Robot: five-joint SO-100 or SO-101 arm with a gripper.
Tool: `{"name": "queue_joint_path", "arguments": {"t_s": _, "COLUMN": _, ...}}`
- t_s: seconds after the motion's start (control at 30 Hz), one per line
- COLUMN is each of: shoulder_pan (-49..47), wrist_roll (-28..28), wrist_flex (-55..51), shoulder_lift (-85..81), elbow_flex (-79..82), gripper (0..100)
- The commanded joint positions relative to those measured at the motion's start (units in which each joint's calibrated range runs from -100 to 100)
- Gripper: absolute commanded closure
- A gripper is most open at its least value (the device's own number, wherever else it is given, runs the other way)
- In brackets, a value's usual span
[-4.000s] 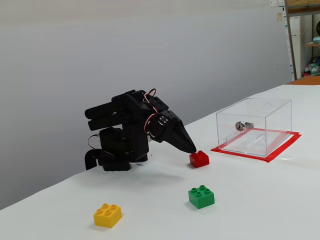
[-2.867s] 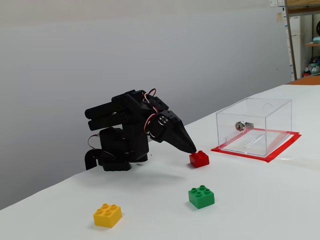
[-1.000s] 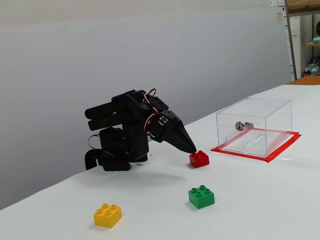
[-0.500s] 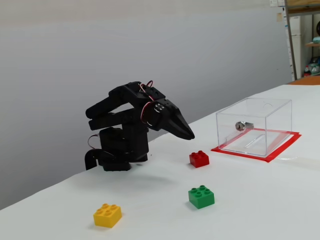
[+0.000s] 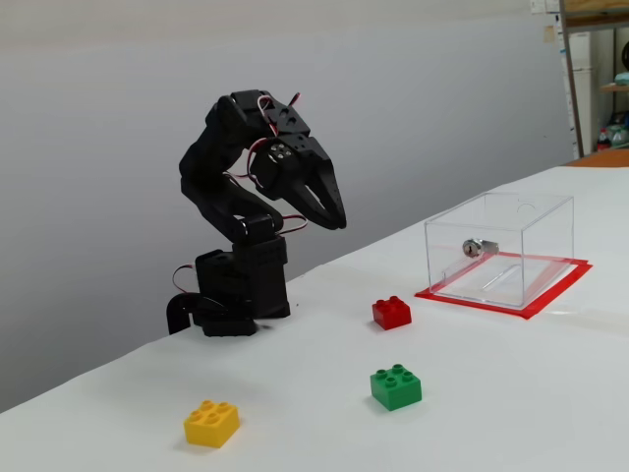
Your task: Pick the yellow lego brick and place it into the transparent box
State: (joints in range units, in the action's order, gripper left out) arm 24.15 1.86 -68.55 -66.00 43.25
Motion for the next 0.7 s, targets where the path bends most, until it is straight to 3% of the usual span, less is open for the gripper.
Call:
{"name": "queue_joint_path", "arguments": {"t_s": 0.0, "shoulder_pan": 9.02, "wrist_roll": -0.08, "wrist_flex": -1.68, "shoulder_lift": 3.00, "elbow_flex": -5.45, "gripper": 92}}
{"name": "queue_joint_path", "arguments": {"t_s": 0.17, "shoulder_pan": 22.84, "wrist_roll": -0.13, "wrist_flex": -3.08, "shoulder_lift": 5.89, "elbow_flex": -5.73, "gripper": 75}}
{"name": "queue_joint_path", "arguments": {"t_s": 0.3, "shoulder_pan": 31.86, "wrist_roll": -0.13, "wrist_flex": -2.29, "shoulder_lift": 11.91, "elbow_flex": -6.00, "gripper": 71}}
{"name": "queue_joint_path", "arguments": {"t_s": 0.5, "shoulder_pan": 38.07, "wrist_roll": -0.08, "wrist_flex": -2.21, "shoulder_lift": 26.59, "elbow_flex": -14.41, "gripper": 70}}
{"name": "queue_joint_path", "arguments": {"t_s": 0.67, "shoulder_pan": 39.70, "wrist_roll": -0.08, "wrist_flex": -2.21, "shoulder_lift": 37.62, "elbow_flex": -20.37, "gripper": 62}}
